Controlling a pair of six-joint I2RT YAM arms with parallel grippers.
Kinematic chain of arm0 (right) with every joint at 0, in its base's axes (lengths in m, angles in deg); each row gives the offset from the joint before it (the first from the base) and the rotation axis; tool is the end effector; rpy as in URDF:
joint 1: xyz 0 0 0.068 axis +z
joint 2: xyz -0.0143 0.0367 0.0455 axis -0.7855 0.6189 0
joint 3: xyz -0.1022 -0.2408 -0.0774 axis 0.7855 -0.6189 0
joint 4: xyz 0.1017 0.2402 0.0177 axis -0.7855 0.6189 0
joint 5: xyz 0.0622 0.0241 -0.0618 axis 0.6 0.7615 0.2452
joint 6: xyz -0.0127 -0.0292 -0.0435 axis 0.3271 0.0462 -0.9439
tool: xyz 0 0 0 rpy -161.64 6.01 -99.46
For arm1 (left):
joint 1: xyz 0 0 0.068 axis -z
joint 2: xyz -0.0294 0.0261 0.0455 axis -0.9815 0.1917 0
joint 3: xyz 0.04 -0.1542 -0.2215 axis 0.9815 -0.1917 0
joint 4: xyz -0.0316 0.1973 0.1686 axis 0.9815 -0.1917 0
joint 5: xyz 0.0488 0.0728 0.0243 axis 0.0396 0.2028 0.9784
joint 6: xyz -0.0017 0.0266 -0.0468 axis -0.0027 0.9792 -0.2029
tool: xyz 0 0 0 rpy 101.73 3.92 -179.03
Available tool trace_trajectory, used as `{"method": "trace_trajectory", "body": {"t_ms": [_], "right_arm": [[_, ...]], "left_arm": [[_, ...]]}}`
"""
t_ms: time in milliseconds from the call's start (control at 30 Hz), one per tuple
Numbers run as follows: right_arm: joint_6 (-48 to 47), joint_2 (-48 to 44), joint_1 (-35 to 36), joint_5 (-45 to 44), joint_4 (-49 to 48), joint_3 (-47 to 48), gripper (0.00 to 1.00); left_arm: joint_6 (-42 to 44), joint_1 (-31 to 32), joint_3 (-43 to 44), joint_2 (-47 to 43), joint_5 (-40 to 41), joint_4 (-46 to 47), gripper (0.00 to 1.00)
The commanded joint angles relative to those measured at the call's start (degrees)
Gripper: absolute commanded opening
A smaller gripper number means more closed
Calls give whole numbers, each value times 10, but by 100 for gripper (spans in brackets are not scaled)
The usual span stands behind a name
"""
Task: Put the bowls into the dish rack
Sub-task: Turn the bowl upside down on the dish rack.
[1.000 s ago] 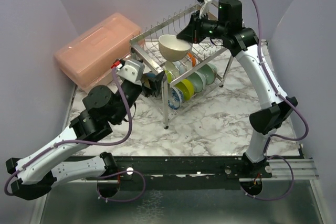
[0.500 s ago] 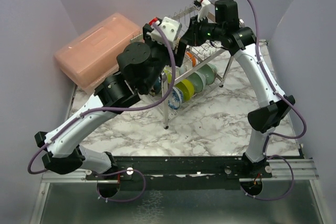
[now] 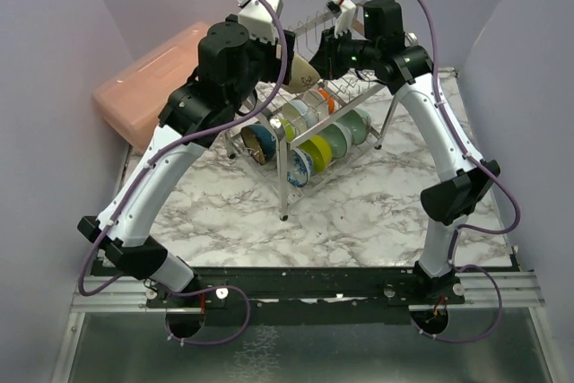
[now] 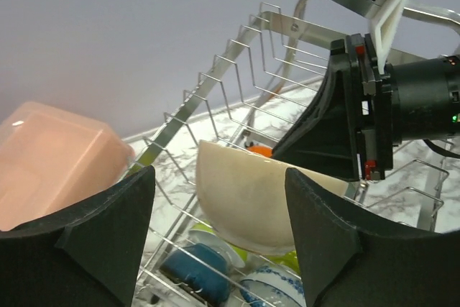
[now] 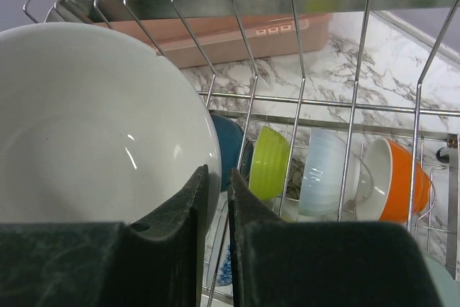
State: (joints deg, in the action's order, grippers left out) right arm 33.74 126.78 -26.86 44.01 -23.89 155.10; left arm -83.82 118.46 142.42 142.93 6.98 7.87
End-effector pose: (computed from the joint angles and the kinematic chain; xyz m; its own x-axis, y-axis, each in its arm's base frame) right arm 0.3714 0.1926 0.4551 -0.4209 -0.1246 -0.8985 -0.7581 0.5922 0.2730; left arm 0.2366 -0.1810 0.5352 -0.0622 0.0486 -0.9969 0.3680 0.9296 0.0224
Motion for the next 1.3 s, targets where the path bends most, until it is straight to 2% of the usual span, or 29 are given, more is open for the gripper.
{"method": "trace_trajectory", "body": {"t_ms": [0, 167, 533, 700, 900, 1267], "right_arm": [[2, 24, 1, 7, 31, 1, 16], [16, 19, 1, 28, 19, -5, 16], [50, 3, -3, 57, -21, -52, 16], [58, -37, -13, -68, -42, -74, 24], [38, -124, -18, -203, -120, -156, 34], [15, -199, -29, -348, -169, -217, 35]], "left_arm": [[-61, -23, 16, 25, -131, -13, 74], [-106, -29, 19, 57, -217, 16, 69], [-135, -30, 30, 115, -252, 67, 60], [-137, -30, 26, 132, -244, 72, 60], [-134, -30, 20, 146, -233, 83, 64], [-140, -30, 54, 193, -246, 94, 71]]}}
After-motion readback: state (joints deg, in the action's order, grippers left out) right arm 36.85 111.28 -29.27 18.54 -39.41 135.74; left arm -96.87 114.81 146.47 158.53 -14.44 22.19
